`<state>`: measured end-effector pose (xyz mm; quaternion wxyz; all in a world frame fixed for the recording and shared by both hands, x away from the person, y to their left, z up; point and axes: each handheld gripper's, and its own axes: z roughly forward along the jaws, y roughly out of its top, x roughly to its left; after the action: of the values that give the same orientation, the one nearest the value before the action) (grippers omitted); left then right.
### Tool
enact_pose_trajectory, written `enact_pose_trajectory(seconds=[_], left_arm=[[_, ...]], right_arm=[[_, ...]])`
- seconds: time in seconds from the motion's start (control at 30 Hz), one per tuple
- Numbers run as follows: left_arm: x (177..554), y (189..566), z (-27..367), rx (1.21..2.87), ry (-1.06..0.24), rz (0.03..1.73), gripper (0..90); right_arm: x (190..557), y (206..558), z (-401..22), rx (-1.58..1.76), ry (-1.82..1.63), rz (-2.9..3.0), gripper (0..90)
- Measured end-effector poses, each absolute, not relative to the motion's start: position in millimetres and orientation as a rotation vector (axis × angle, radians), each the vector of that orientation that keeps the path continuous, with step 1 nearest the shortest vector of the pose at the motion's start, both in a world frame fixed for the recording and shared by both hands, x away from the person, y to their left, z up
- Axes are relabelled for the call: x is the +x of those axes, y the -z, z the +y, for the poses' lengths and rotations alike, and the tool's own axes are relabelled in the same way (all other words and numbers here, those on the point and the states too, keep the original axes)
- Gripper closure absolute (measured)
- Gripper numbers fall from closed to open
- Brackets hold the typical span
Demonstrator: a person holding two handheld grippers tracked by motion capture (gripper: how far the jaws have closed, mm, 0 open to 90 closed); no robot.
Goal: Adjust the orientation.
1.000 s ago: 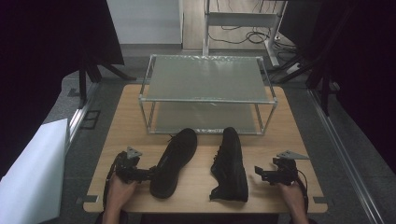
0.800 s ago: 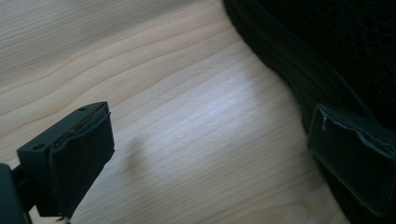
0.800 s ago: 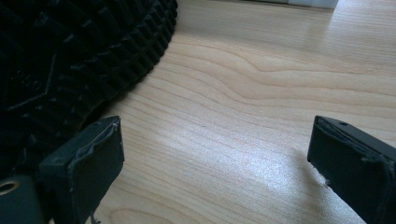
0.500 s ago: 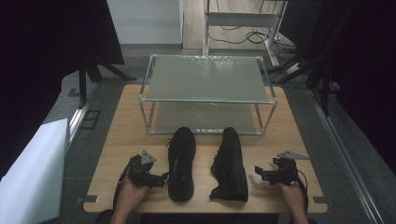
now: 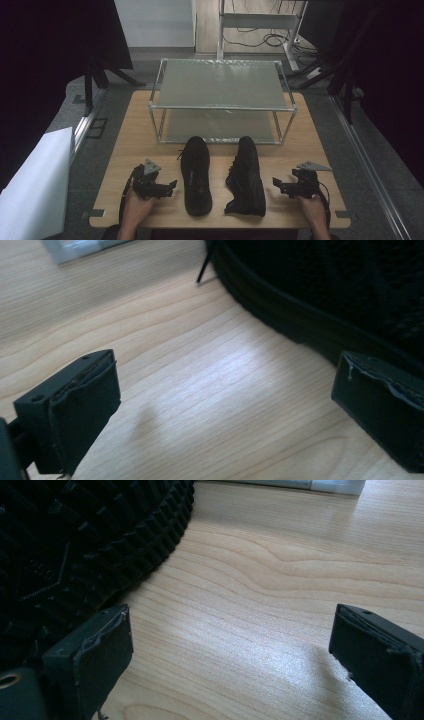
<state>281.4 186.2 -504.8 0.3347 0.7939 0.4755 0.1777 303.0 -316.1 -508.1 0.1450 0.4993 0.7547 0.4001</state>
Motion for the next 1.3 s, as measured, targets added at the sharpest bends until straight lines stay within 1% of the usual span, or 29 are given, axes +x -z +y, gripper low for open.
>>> enact_pose_trajectory(seconds=[0.27, 0.67, 1.03, 1.3], left_arm=[[282.0, 506.1, 187.5, 2.07, -0.488, 1.242, 0.0], [281.6, 504.5, 193.9, 2.004, -0.493, 1.264, 0.0], [283.1, 505.7, 193.4, 2.022, -0.503, 1.271, 0.0], [284.6, 506.7, 192.8, 2.04, -0.504, 1.274, 0.0]], right_arm=[[301.1, 504.7, -314.7, 1.427, -1.156, 2.171, 4.1], [298.0, 488.6, -307.0, 1.382, -1.181, 2.179, 4.1], [294.6, 467.8, -300.5, 1.357, -1.218, 2.204, 4.3], [294.0, 445.9, -286.5, 1.287, -1.24, 2.233, 4.3]])
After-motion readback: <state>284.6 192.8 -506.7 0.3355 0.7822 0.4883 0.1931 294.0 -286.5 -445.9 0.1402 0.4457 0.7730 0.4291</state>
